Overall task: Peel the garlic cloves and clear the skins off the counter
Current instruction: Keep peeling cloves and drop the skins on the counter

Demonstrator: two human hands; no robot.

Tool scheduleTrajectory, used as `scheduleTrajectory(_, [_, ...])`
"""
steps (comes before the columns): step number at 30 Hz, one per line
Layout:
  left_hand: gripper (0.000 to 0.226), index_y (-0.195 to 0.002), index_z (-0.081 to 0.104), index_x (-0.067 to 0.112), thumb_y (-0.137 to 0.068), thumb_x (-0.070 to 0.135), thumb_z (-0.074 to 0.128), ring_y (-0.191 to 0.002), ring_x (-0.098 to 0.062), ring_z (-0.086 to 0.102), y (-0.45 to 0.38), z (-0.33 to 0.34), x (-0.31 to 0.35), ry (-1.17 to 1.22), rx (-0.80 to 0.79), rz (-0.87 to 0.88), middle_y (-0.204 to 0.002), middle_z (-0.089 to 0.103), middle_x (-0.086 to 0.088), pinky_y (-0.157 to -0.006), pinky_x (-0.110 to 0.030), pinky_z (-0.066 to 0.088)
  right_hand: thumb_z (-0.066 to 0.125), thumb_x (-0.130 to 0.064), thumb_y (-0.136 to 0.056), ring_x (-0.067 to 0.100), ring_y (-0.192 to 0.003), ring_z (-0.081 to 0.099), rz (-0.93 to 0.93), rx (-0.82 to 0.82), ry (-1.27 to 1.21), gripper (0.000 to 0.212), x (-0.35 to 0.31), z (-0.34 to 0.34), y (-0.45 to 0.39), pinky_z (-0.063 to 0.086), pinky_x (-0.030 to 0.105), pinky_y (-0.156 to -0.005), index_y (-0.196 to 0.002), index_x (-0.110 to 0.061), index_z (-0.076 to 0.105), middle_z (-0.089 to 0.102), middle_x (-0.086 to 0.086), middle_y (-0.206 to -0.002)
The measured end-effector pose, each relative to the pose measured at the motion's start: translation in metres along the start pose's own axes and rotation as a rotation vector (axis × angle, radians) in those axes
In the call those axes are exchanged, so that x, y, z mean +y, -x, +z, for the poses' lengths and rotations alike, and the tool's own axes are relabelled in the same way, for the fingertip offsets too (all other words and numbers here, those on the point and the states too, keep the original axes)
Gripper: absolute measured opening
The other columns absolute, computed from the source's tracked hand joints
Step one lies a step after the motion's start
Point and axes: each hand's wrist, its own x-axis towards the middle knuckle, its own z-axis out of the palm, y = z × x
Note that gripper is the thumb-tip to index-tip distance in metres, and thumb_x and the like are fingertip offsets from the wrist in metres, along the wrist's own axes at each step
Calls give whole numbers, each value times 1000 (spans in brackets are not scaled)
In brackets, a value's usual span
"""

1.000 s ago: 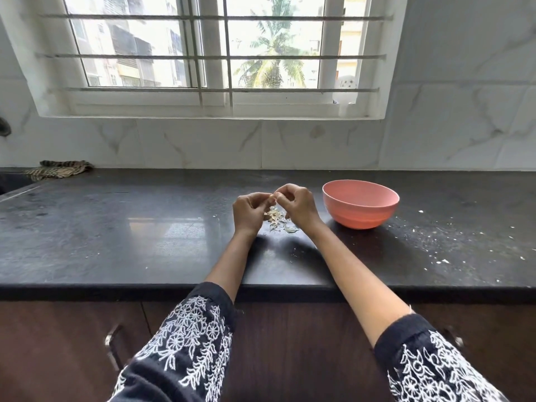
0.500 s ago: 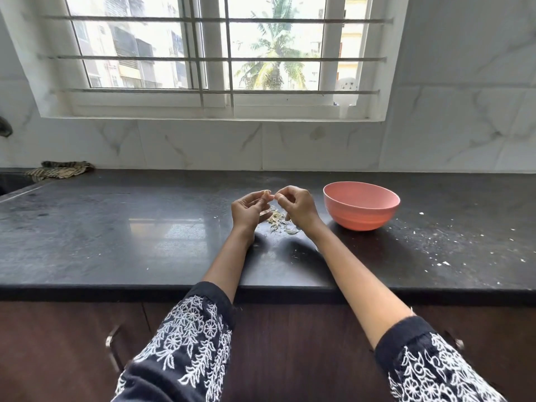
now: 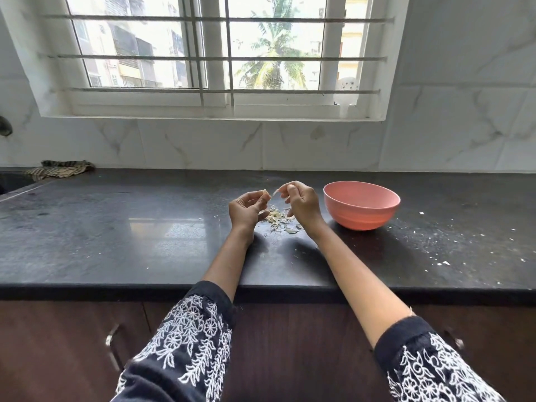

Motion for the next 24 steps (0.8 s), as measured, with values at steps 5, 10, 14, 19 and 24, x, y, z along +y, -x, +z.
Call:
scheduleTrajectory(5, [8, -78, 63, 13, -83, 9, 67, -66, -11, 56, 1, 0, 1, -2, -2, 7, -78, 62, -5, -53, -15, 52, 46, -27, -97, 8, -60, 51, 44, 41, -97, 36, -2, -3, 0, 43, 22, -44, -66, -17, 62, 58, -1, -67])
scheduleTrajectory(10, [12, -76, 61, 13, -82, 6, 68, -64, -11, 55, 1, 0, 0, -26, -11, 25, -75, 60, -2, -53, -15, 52, 63, -21, -88, 19, -60, 50, 27, 39, -132, 25, 1, -3, -1, 45, 25, -44, -65, -16, 59, 58, 12, -67])
scheduleTrajectory(14, [13, -75, 61, 13, -81, 6, 70, -63, -8, 56, 1, 0, -1, -47, -23, 37, -74, 61, -1, -52, -16, 51, 68, -5, -81, 9, -55, 52, 57, 17, -166, 18, 0, -5, 0, 45, 20, -42, -78, -16, 55, 59, 2, -68])
scheduleTrajectory(19, [15, -73, 63, 14, -76, 3, 73, -55, 0, 60, -1, -1, -2, -78, -39, 63, -66, 66, 5, -51, -17, 50, 53, -11, -93, 7, -58, 59, 79, 31, -201, 10, -4, -4, 0, 45, 19, -41, -95, -5, 62, 67, 7, -79])
scheduleTrajectory(24, [13, -71, 65, 13, -73, 8, 78, -54, -2, 62, -2, -3, -5, -178, -85, 115, -55, 67, 9, -48, -18, 48, 64, -12, -86, 11, -62, 54, 59, -108, -114, 8, -1, -2, 2, 43, 17, -41, -85, -6, 69, 64, 4, -72])
